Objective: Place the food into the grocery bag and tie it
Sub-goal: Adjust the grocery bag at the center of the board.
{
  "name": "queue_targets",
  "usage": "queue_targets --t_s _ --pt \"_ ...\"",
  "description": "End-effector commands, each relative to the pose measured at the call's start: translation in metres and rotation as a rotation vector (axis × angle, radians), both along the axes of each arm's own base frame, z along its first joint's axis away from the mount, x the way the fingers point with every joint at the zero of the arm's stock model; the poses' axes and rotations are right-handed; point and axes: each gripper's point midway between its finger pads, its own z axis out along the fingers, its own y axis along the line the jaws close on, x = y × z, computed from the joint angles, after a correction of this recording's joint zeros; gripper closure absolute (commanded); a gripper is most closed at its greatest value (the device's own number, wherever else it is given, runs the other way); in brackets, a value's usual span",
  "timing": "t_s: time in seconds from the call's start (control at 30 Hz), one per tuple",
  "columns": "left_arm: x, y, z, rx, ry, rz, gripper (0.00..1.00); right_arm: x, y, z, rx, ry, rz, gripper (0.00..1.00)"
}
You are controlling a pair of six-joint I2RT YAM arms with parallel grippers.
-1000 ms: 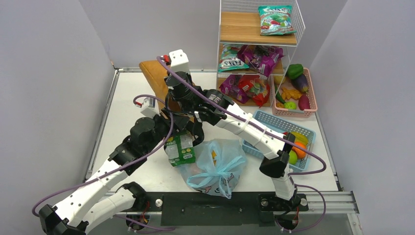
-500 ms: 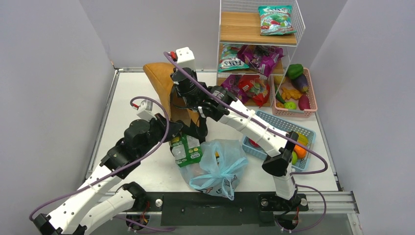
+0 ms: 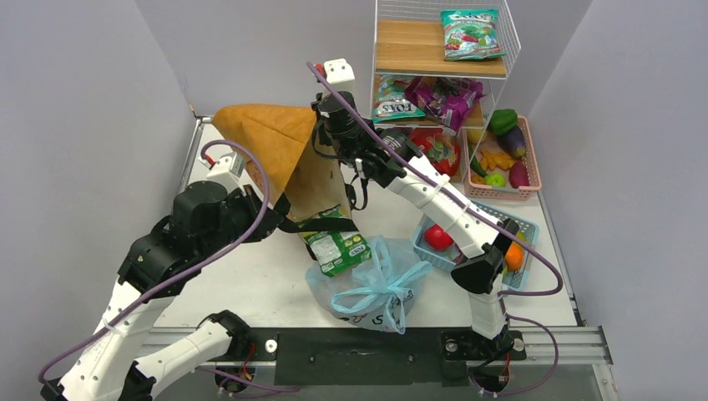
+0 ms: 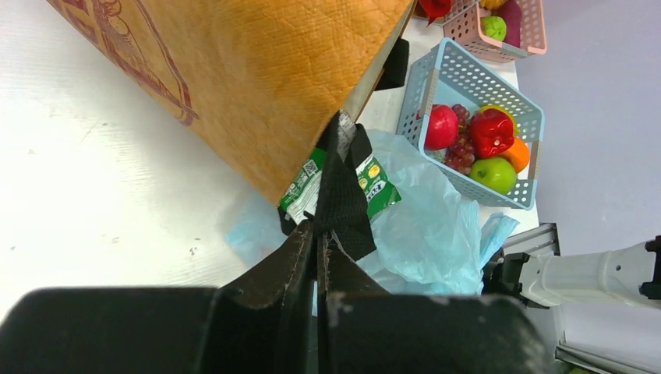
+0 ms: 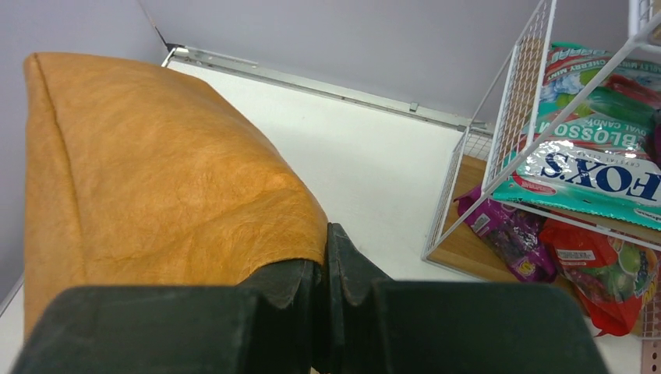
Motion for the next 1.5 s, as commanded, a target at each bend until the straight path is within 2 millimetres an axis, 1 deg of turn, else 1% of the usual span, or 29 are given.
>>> queue_targets --t_s 0.0,0.13,0.17,0.23,0.27,0.3,0.37,0.43,0.47,0.5,0.57,0.6,0.67,0.7,0.73,0.77,0.87,0.97,1.0,1.03,1.07,1.1,1.13,1.17,1.2,1.23,1.27,1.3,1.47 --pt "-0.018 0.022 0.003 0.123 0.050 -0.018 1.00 -0.001 -0.036 0.109 0.235 -0.212 -0.110 1.00" --pt "-0.014 0.035 0.028 0.128 -0.020 0.027 1.00 -0.001 -0.046 0.118 0.271 -0.237 -0.196 1.00" --pt "-0.014 0.042 0.042 0.132 -0.053 0.044 1.00 -0.002 -0.046 0.119 0.276 -0.241 -0.203 1.00" --pt "-0.010 0.057 0.058 0.170 -0.086 0.103 1.00 -0.004 -0.046 0.124 0.286 -0.262 -0.223 1.00" --pt "-0.009 0.066 0.061 0.197 -0.089 0.138 1.00 -0.005 -0.045 0.128 0.292 -0.276 -0.226 1.00" --pt "-0.007 0.068 0.076 0.197 -0.120 0.149 1.00 -0.006 -0.043 0.128 0.290 -0.282 -0.223 1.00" --pt "-0.004 0.073 0.092 0.204 -0.154 0.168 1.00 -0.007 -0.041 0.132 0.302 -0.299 -0.231 1.00" --pt "-0.002 0.081 0.097 0.241 -0.156 0.195 1.00 -0.013 -0.039 0.134 0.304 -0.315 -0.242 1.00" --pt "-0.003 0.094 0.090 0.303 -0.127 0.242 1.00 -0.015 -0.039 0.133 0.304 -0.323 -0.250 1.00" --pt "-0.001 0.100 0.087 0.344 -0.103 0.271 1.00 -0.021 -0.039 0.131 0.285 -0.330 -0.264 1.00" --pt "-0.003 0.144 0.073 0.505 -0.040 0.476 1.00 -0.031 -0.041 0.126 0.263 -0.340 -0.289 1.00" --pt "-0.007 0.155 0.061 0.545 0.011 0.531 1.00 -0.033 -0.040 0.121 0.254 -0.339 -0.295 1.00" --pt "-0.006 0.166 0.053 0.553 0.027 0.607 0.75 -0.037 -0.037 0.114 0.223 -0.326 -0.305 1.00" --pt "-0.009 0.163 0.051 0.510 0.024 0.590 0.48 -0.039 -0.033 0.112 0.221 -0.320 -0.308 1.00" --pt "-0.002 0.158 0.049 0.473 0.011 0.585 0.38 -0.040 -0.031 0.107 0.207 -0.310 -0.304 1.00" --pt "-0.003 0.147 0.049 0.413 0.000 0.539 0.29 -0.040 -0.025 0.101 0.212 -0.295 -0.283 1.00" --pt "0.007 0.123 0.047 0.321 -0.039 0.446 0.26 -0.041 -0.006 0.085 0.245 -0.259 -0.204 1.00" --pt "0.010 0.096 0.038 0.243 -0.049 0.317 0.26 -0.044 0.023 0.064 0.240 -0.217 -0.082 1.00" --pt "0.015 0.087 0.031 0.223 -0.053 0.289 0.25 -0.045 0.027 0.061 0.232 -0.209 -0.070 1.00" --pt "0.011 0.075 0.031 0.175 -0.063 0.228 0.25 -0.044 0.033 0.054 0.212 -0.190 -0.056 1.00" --pt "0.019 0.065 0.029 0.137 -0.088 0.205 0.25 -0.045 0.036 0.051 0.207 -0.181 -0.045 1.00" --pt "0.021 0.055 0.040 0.077 -0.146 0.173 0.25 -0.045 0.038 0.048 0.192 -0.172 -0.043 1.00" --pt "0.021 0.051 0.030 0.059 -0.146 0.161 0.25 -0.045 0.040 0.046 0.190 -0.166 -0.041 1.00" --pt "0.027 0.043 0.040 0.013 -0.203 0.137 0.25 -0.045 0.040 0.045 0.185 -0.162 -0.042 1.00" --pt "0.029 0.039 0.028 0.010 -0.202 0.124 0.25 -0.045 0.039 0.044 0.186 -0.159 -0.045 1.00" --pt "0.035 0.036 0.033 -0.011 -0.243 0.124 0.25 -0.045 0.039 0.042 0.178 -0.155 -0.047 1.00" --pt "0.038 0.034 0.021 -0.008 -0.233 0.116 0.24 -0.045 0.039 0.044 0.181 -0.154 -0.050 1.00" --pt "0.045 0.030 0.016 -0.013 -0.247 0.112 0.24 -0.045 0.039 0.042 0.169 -0.148 -0.049 1.00" --pt "0.064 0.017 0.006 -0.039 -0.286 0.090 0.24 -0.048 0.038 0.043 0.167 -0.135 -0.037 1.00"
